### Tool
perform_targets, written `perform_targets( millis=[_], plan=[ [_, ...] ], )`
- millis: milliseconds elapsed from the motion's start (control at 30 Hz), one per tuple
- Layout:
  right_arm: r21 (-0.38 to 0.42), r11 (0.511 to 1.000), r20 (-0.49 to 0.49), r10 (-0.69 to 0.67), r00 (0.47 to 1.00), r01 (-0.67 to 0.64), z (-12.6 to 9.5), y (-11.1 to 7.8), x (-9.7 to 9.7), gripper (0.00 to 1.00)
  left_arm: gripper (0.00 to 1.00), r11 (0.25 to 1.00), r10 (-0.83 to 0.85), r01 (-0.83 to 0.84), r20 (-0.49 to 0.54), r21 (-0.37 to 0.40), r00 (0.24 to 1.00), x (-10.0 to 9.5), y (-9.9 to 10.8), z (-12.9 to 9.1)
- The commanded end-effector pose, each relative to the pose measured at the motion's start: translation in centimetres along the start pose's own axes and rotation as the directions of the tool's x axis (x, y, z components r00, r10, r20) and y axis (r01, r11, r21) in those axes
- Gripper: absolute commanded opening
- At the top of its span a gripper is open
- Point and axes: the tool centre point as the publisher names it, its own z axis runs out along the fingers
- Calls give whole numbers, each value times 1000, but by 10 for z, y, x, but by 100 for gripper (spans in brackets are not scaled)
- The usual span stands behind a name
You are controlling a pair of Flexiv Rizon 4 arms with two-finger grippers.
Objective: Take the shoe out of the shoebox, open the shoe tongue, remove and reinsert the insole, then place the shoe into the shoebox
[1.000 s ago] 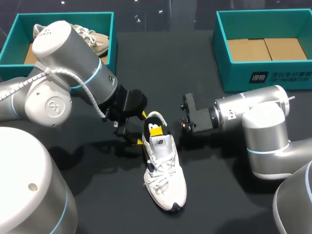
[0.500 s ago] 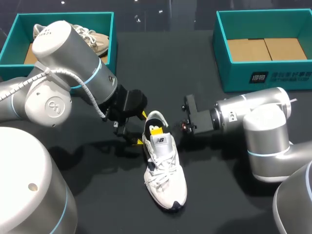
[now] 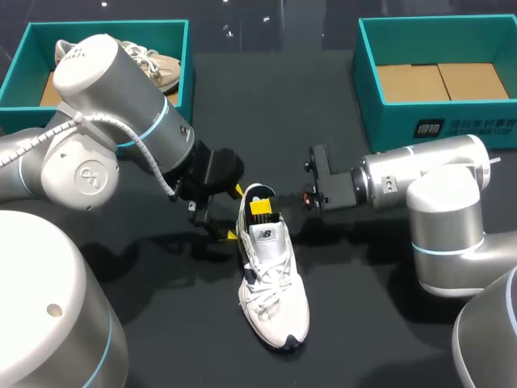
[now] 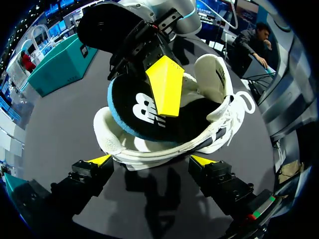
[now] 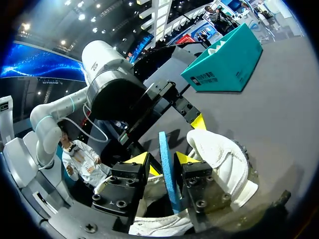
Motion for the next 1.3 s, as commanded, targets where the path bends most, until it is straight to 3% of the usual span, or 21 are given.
perform_targets(
  millis=[33,167,233,267,533,800,967,1100,1133,1167,1200,1300],
  plan=[
    [8,1000,-6,-5,1000,5,3,7,-5,31,100,1000,1,-1,1,-2,1000,0,0,1],
    [10,1000,-6,5,1000,-4,3,8,-11,27,100,1000,1,-1,1,-2,1000,0,0,1],
    [13,1000,-7,20,1000,-20,4,7,-15,5,100,1000,1,-1,1,-2,1000,0,0,1],
    [20,999,-4,33,999,-33,5,6,-17,0,100,1000,1,-1,1,-2,1000,0,0,1],
    [49,991,-16,128,992,-127,12,-17,-22,0,100,1000,1,-1,1,-2,1000,0,0,1],
    [93,969,-25,234,972,-230,12,-38,-9,0,100,1000,1,-1,1,-2,1000,0,0,1],
    [106,960,-11,263,965,-260,12,-41,-6,0,100,1000,1,-1,1,-2,1000,0,0,1],
    [73,972,1,223,975,-223,9,-34,-5,0,100,1000,1,-1,1,-2,1000,0,0,1],
    [63,978,5,199,980,-198,8,-30,-4,9,100,1000,1,-1,1,-2,1000,0,0,1],
    [54,982,8,179,984,-179,7,-27,-3,27,100,1000,1,-1,1,-2,1000,0,0,1],
    [49,985,12,163,987,-163,6,-24,-2,35,100,1000,1,-1,1,-2,1000,0,0,1],
    [30,993,28,113,993,-114,4,-18,-1,36,100,1000,1,-1,1,-2,1000,0,0,1]
  ],
)
